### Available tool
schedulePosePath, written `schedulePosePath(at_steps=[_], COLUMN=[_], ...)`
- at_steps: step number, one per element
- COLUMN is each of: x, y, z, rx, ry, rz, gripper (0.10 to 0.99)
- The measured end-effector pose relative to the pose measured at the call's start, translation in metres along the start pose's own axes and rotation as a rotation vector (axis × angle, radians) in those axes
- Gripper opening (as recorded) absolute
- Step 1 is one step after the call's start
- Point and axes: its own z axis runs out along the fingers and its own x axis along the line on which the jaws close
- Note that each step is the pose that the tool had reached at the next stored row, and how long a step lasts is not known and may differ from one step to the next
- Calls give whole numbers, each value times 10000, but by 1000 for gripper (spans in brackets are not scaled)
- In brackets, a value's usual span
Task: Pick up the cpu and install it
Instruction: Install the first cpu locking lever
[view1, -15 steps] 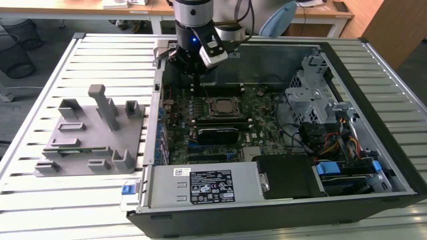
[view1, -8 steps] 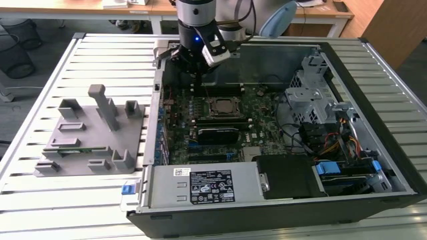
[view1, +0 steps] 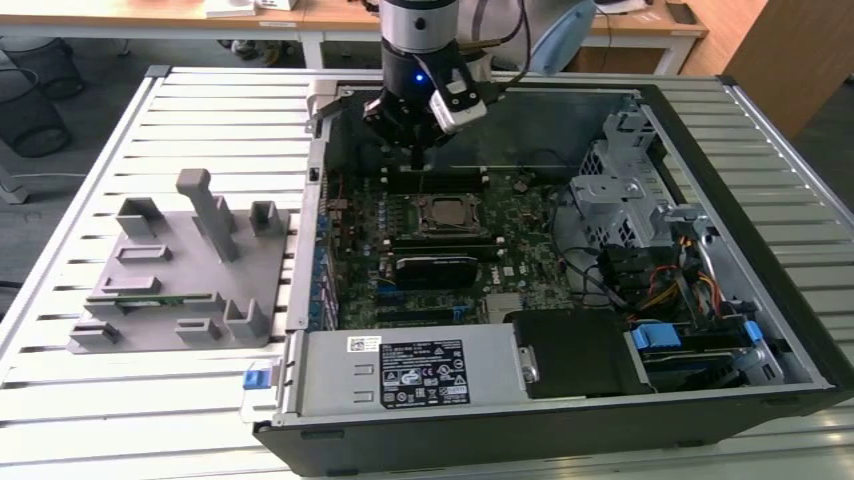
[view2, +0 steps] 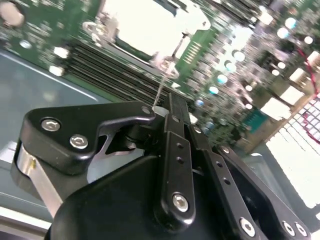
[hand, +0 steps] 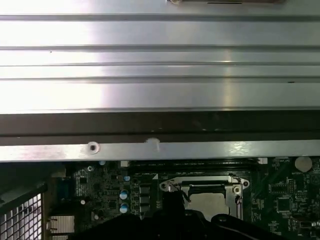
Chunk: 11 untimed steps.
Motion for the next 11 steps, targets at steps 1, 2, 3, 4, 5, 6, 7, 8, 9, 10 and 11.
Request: schedulePosePath(at_steps=[1, 2, 3, 4, 5, 6, 7, 8, 9, 10, 11], x=[-45, -81, -92, -94, -94, -95, -95, -95, -97, -102, -106], y=[1, 2, 2, 0, -5, -13, -24, -33, -37, -38, -38], z=[1, 3, 2, 3, 3, 4, 8, 13, 18, 23, 27], rx=[0, -1, -11, -68, -213, -387, -488, -518, -523, -525, -524], ry=[2, 5, 8, 8, 14, 19, 23, 24, 22, 26, 31], rz=[1, 0, 0, 1, 6, 12, 14, 14, 5, -44, -112], gripper=[106, 106, 106, 106, 106, 106, 106, 106, 106, 106, 106])
